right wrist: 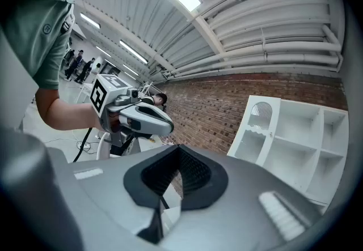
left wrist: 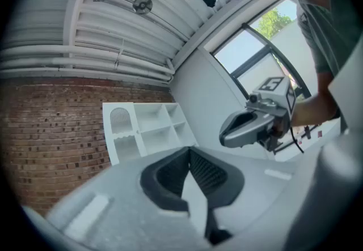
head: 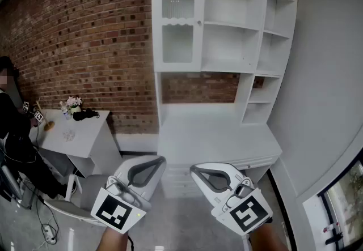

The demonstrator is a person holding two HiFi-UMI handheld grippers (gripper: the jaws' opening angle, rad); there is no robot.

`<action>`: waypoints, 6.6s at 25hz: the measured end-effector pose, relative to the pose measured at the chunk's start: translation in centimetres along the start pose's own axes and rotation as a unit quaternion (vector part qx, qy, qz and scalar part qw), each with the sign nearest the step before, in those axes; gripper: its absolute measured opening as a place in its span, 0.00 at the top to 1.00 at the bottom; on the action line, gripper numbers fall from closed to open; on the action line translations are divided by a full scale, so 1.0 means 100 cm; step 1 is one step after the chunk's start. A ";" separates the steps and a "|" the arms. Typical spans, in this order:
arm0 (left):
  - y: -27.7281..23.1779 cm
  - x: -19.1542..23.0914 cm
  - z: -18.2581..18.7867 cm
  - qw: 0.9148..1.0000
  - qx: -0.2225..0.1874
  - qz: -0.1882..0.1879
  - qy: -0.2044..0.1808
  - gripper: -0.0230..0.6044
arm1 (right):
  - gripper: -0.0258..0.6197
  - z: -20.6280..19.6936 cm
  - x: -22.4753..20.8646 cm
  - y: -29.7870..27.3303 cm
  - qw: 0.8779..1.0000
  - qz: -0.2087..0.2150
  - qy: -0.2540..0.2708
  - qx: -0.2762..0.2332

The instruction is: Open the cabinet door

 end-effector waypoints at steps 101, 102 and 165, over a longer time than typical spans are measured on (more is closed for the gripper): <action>-0.253 0.141 -0.104 1.000 0.017 -0.012 0.000 0.96 | 0.95 -0.120 -0.259 -0.126 0.995 -0.022 -0.071 -0.065; -0.253 0.148 -0.107 1.000 0.015 -0.014 0.000 0.96 | 0.95 -0.120 -0.260 -0.132 0.995 -0.025 -0.071 -0.064; -0.375 0.243 -0.168 0.997 0.046 0.056 -0.001 0.96 | 0.95 -0.180 -0.406 -0.222 0.993 0.031 -0.064 -0.097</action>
Point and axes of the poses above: the fingertips, and each gripper's own axes: y backward along the fingers, x to its left, z out of its top, the point moved 3 cm from there along y, backward along the fingers, and after that the axes turned 1 degree about -y, right-handed, at the moved point
